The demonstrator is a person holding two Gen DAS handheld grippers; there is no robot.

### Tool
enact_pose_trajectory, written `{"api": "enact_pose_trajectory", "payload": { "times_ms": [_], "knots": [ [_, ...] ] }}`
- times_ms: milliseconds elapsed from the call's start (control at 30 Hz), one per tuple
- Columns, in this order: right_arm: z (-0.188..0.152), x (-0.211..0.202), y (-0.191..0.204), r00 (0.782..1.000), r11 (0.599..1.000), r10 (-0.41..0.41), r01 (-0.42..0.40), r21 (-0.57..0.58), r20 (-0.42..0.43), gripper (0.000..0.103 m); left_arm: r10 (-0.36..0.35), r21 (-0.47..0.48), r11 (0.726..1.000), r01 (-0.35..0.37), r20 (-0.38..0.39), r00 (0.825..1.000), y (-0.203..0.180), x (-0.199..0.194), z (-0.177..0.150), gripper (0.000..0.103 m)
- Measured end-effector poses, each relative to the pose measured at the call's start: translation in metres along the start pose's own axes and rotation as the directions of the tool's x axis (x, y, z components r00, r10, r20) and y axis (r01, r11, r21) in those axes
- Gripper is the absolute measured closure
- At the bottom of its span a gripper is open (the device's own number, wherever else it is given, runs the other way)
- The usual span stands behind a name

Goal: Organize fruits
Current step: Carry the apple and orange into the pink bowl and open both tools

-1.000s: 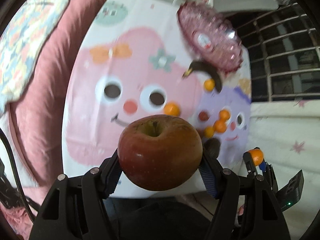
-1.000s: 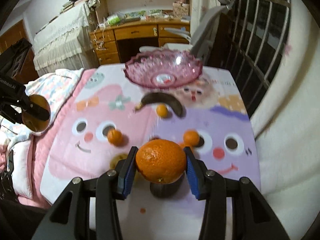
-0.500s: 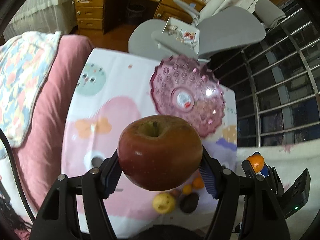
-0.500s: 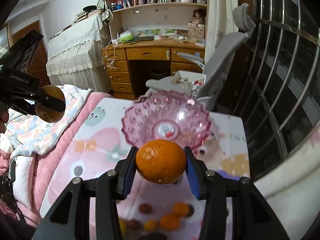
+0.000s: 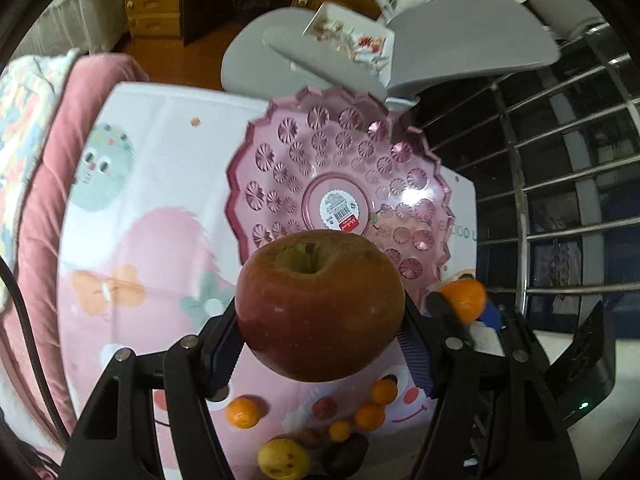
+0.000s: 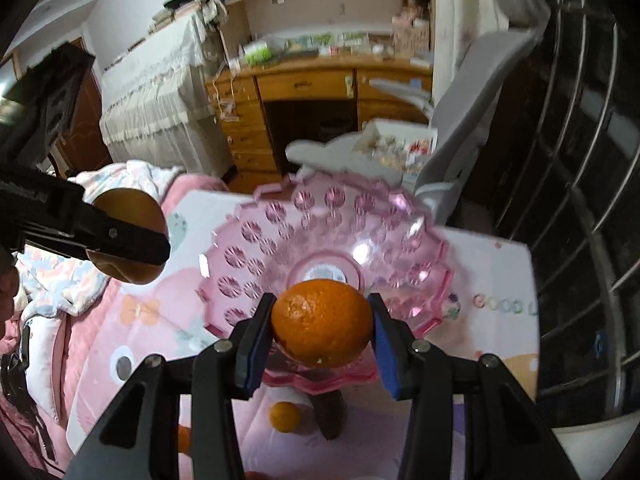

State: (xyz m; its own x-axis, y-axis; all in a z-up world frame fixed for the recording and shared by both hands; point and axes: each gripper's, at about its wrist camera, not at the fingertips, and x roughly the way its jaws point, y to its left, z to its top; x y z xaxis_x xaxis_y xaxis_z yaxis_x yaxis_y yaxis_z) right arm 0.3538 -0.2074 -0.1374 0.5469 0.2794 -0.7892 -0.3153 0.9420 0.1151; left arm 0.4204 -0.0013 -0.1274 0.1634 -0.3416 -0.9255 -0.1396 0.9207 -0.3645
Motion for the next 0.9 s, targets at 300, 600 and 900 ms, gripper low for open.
{"api": "enact_pose_trajectory", "payload": {
  "times_ms": [300, 600, 900],
  "knots": [
    [-0.014, 0.059, -0.017, 0.987, 0.997, 0.064, -0.056, 0.06, -0.144, 0.057, 0.099, -0.014, 0.995, -0.1, -0.044, 0.994, -0.013, 0.066, 0.027, 0.035],
    [-0.017, 0.074, -0.028, 0.979, 0.992, 0.093, -0.075, 0.104, -0.179, 0.057, 0.164, -0.008, 0.986, -0.165, -0.073, 0.984, -0.024, 0.096, 0.035, 0.035],
    [-0.012, 0.06, -0.028, 0.985, 0.991, 0.078, -0.059, 0.122, -0.154, 0.042, 0.127, -0.02, 0.992, -0.126, 0.019, 0.992, -0.025, 0.067, 0.036, 0.017]
  ]
}}
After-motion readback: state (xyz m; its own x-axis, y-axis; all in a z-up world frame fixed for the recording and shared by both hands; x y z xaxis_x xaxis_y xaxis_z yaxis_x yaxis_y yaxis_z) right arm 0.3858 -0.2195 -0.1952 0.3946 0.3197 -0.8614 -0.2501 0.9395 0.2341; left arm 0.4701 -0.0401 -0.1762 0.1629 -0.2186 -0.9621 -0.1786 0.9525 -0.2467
